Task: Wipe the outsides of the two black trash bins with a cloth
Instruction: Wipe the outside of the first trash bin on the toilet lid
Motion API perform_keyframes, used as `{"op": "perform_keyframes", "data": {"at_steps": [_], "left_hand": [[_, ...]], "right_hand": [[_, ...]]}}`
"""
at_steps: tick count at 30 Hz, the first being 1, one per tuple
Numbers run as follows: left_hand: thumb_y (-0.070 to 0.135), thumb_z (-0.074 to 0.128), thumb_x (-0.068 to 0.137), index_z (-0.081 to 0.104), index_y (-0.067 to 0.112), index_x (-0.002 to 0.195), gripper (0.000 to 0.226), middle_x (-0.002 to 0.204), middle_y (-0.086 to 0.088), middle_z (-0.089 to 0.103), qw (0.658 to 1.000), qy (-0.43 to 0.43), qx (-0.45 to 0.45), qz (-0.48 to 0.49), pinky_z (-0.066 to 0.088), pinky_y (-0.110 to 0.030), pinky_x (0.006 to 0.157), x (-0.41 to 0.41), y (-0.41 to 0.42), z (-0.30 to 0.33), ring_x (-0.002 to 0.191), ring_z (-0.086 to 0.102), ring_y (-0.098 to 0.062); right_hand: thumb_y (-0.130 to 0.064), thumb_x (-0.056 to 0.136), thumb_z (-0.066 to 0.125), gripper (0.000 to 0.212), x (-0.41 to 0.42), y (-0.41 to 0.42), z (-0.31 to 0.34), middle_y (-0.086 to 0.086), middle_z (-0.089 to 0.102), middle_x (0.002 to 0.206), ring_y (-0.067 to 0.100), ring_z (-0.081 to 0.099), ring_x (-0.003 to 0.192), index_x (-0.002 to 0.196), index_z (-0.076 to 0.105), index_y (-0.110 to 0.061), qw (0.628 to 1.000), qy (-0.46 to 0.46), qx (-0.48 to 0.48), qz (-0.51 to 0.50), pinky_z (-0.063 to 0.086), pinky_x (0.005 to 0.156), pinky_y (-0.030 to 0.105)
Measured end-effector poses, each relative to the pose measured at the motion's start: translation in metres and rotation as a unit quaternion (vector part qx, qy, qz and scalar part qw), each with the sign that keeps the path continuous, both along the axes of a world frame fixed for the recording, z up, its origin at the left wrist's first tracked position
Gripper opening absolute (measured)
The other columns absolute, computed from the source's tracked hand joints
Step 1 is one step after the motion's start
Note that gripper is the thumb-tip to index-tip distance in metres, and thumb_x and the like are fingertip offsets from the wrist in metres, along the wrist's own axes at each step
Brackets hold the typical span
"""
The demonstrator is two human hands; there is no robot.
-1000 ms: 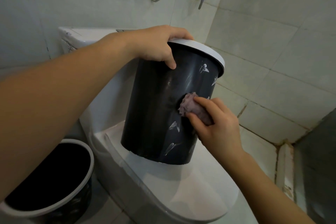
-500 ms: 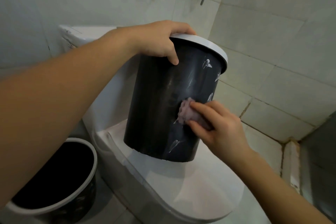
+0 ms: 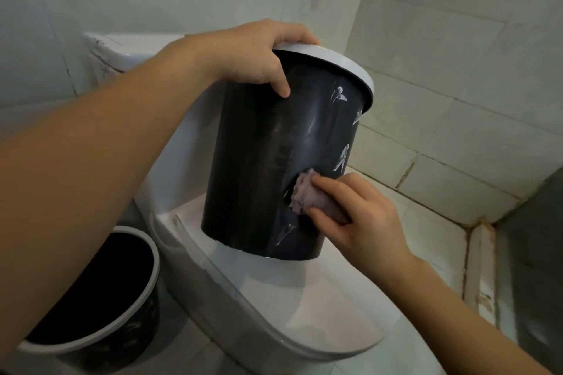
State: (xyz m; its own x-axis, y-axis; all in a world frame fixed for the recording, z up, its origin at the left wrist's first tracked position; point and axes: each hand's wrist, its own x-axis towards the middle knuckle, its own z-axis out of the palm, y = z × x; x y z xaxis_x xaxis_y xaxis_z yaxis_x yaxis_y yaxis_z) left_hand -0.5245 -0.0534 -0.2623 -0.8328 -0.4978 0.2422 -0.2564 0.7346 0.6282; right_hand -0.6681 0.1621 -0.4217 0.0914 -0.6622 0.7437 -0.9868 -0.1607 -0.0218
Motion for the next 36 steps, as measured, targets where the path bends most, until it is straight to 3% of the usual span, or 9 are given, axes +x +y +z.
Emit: {"op": "perform_keyframes", "data": {"at_steps": [3, 8, 13, 17, 21, 24, 26, 31, 36], "left_hand": [[0.001, 0.076, 0.073, 0.058, 0.046, 0.119, 0.067, 0.117, 0.01, 0.064, 1.0, -0.001, 0.001, 0.001, 0.051, -0.029, 0.084, 0.0, 0.0, 0.0, 0.109, 0.062, -0.017], [0.0, 0.075, 0.075, 0.059, 0.045, 0.121, 0.066, 0.116, 0.012, 0.064, 1.0, 0.0, 0.006, 0.002, 0.052, -0.029, 0.087, 0.003, 0.001, 0.0, 0.107, 0.062, -0.014], [0.0, 0.075, 0.074, 0.058, 0.047, 0.118, 0.066, 0.117, 0.01, 0.065, 1.0, 0.002, 0.008, 0.002, 0.053, -0.032, 0.089, 0.004, 0.001, 0.0, 0.108, 0.063, -0.016], [0.0, 0.075, 0.073, 0.058, 0.046, 0.118, 0.067, 0.12, 0.008, 0.064, 1.0, 0.006, 0.002, 0.01, 0.053, -0.037, 0.094, -0.001, 0.004, -0.001, 0.11, 0.062, -0.018], [0.0, 0.075, 0.073, 0.059, 0.045, 0.12, 0.067, 0.117, 0.008, 0.064, 1.0, 0.0, 0.0, 0.008, 0.054, -0.035, 0.09, -0.004, 0.006, 0.0, 0.108, 0.062, -0.019], [-0.001, 0.075, 0.074, 0.059, 0.041, 0.123, 0.067, 0.116, 0.009, 0.065, 1.0, 0.001, 0.0, 0.009, 0.053, -0.032, 0.087, -0.002, 0.005, 0.001, 0.107, 0.063, -0.018], [-0.001, 0.076, 0.074, 0.059, 0.042, 0.122, 0.067, 0.116, 0.009, 0.065, 1.0, 0.001, 0.001, 0.01, 0.054, -0.034, 0.09, 0.001, 0.004, 0.0, 0.109, 0.063, -0.019], [-0.002, 0.076, 0.073, 0.059, 0.042, 0.122, 0.068, 0.118, 0.007, 0.065, 1.0, 0.001, 0.0, 0.008, 0.054, -0.042, 0.096, 0.003, 0.003, 0.0, 0.11, 0.062, -0.02], [-0.003, 0.075, 0.073, 0.06, 0.041, 0.122, 0.067, 0.113, 0.01, 0.065, 1.0, 0.0, 0.003, -0.001, 0.054, -0.036, 0.092, 0.004, 0.006, 0.002, 0.108, 0.063, -0.018]], "right_hand": [[-0.035, 0.092, 0.066, 0.036, 0.008, 0.003, -0.004, 0.004, 0.063, 0.094, 0.02, 0.06, 0.08, 0.119, 0.07, -0.011, 1.0, 0.002, 0.013, 0.009, 0.055, 0.065, 0.033], [-0.035, 0.095, 0.063, 0.031, 0.02, 0.012, -0.017, 0.004, 0.061, 0.091, 0.02, 0.056, 0.075, 0.118, 0.07, -0.015, 0.98, 0.129, 0.107, 0.104, 0.052, 0.056, 0.033], [-0.035, 0.097, 0.062, 0.034, 0.021, 0.002, -0.008, 0.005, 0.063, 0.094, 0.021, 0.059, 0.08, 0.122, 0.068, -0.013, 0.995, 0.082, 0.039, 0.041, 0.054, 0.062, 0.035], [-0.037, 0.095, 0.064, 0.034, 0.025, -0.011, 0.009, 0.003, 0.062, 0.092, 0.018, 0.057, 0.079, 0.119, 0.069, -0.013, 0.999, -0.001, -0.027, -0.046, 0.049, 0.063, 0.026], [-0.035, 0.095, 0.063, 0.033, 0.024, 0.002, 0.003, 0.005, 0.061, 0.092, 0.021, 0.057, 0.077, 0.121, 0.069, -0.014, 0.996, 0.081, 0.032, 0.018, 0.052, 0.059, 0.032], [-0.034, 0.098, 0.061, 0.029, 0.022, 0.014, -0.005, 0.004, 0.059, 0.091, 0.018, 0.054, 0.076, 0.118, 0.07, -0.016, 0.977, 0.162, 0.107, 0.086, 0.047, 0.059, 0.027], [-0.034, 0.099, 0.059, 0.029, 0.02, 0.014, -0.006, 0.004, 0.06, 0.092, 0.019, 0.055, 0.076, 0.119, 0.069, -0.016, 0.978, 0.163, 0.099, 0.084, 0.047, 0.06, 0.027], [-0.033, 0.095, 0.065, 0.034, 0.011, 0.002, 0.004, 0.005, 0.063, 0.094, 0.022, 0.059, 0.08, 0.121, 0.069, -0.013, 0.999, 0.043, -0.007, -0.022, 0.054, 0.061, 0.037], [-0.033, 0.097, 0.063, 0.028, 0.013, 0.019, -0.011, 0.005, 0.061, 0.091, 0.02, 0.055, 0.075, 0.117, 0.071, -0.015, 0.986, 0.132, 0.084, 0.065, 0.049, 0.059, 0.029]]}}
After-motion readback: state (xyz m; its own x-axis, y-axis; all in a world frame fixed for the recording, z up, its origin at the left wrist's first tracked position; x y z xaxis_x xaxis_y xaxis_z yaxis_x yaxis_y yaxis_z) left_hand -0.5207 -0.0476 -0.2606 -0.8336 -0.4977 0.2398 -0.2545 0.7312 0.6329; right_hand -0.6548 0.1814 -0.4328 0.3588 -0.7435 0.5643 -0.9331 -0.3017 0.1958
